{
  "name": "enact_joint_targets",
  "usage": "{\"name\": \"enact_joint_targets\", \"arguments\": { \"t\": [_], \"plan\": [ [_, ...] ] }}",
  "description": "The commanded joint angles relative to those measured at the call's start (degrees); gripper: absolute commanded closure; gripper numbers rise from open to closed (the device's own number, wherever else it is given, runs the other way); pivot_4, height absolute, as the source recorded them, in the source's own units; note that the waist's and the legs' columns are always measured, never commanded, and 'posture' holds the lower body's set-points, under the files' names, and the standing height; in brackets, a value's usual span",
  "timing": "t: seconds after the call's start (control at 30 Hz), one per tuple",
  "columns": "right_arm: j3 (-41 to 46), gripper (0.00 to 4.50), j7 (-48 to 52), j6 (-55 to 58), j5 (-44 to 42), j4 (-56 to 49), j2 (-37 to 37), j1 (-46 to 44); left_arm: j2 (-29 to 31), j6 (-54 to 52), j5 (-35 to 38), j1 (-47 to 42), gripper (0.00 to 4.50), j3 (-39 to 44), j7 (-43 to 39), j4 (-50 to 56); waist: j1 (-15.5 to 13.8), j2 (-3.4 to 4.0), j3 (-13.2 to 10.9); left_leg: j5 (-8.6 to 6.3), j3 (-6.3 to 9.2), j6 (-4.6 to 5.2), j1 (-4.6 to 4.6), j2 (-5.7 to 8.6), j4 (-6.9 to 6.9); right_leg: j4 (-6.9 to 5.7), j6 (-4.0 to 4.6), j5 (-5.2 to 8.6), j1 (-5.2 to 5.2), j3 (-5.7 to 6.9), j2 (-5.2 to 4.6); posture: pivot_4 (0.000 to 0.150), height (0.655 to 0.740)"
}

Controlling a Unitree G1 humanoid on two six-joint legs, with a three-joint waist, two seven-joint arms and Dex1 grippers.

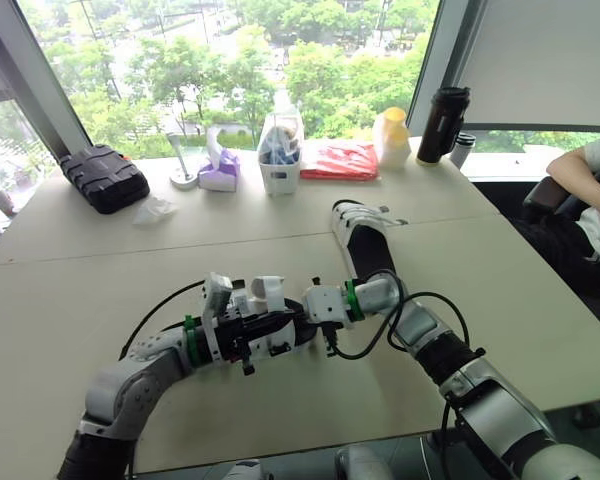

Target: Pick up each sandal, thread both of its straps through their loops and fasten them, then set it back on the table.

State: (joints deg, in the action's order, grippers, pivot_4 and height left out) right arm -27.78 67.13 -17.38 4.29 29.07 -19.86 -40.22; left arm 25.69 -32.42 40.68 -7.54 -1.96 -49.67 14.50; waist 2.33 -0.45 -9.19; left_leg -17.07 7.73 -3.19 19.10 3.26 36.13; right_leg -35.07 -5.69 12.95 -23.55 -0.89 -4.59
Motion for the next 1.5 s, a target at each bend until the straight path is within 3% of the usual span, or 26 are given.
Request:
{"name": "enact_joint_targets", "arguments": {
  "t": [0.03, 0.37, 0.9, 1.5],
  "plan": [
    [-3.57, 4.50, 1.15, 2.43, 4.82, 3.50, -1.04, 2.52, 0.14, 4.37, -4.81, 1.57, 4.44, -1.61, -1.22, -3.01, 0.00, 0.01, 0.01, 0.00, 0.00, 0.00, 0.00, 0.00, 0.00, 0.00, 0.00, 0.00, 0.00, 0.00, 0.00, 0.150, 0.7400],
    [-3.58, 4.50, 1.28, 2.48, 4.81, 3.51, -1.11, 2.53, -0.04, 18.73, -11.15, 3.24, 4.44, -3.21, -6.44, -5.92, 0.01, 0.03, 0.02, 0.00, 0.00, 0.00, 0.00, -0.03, -0.01, 0.01, -0.01, 0.01, 0.00, 0.00, 0.00, 0.150, 0.7400],
    [-3.67, 4.50, 1.14, 2.63, 4.86, 3.39, -0.92, 2.61, -1.44, 32.28, -16.52, 6.98, 4.44, -5.24, -8.85, -8.01, 0.00, 0.09, 0.06, -0.01, 0.01, 0.01, 0.01, -0.04, -0.02, 0.01, -0.04, 0.02, 0.00, 0.00, -0.02, 0.150, 0.7400],
    [-3.76, 4.50, 1.15, 2.94, 4.82, 2.62, -0.90, 3.06, -0.69, 52.44, -24.98, 0.42, 4.44, -7.29, -11.86, -18.42, -0.05, 0.26, 0.18, -0.01, 0.01, 0.02, 0.00, -0.04, -0.03, 0.03, -0.04, 0.03, 0.01, 0.01, -0.01, 0.150, 0.7400]
  ]
}}
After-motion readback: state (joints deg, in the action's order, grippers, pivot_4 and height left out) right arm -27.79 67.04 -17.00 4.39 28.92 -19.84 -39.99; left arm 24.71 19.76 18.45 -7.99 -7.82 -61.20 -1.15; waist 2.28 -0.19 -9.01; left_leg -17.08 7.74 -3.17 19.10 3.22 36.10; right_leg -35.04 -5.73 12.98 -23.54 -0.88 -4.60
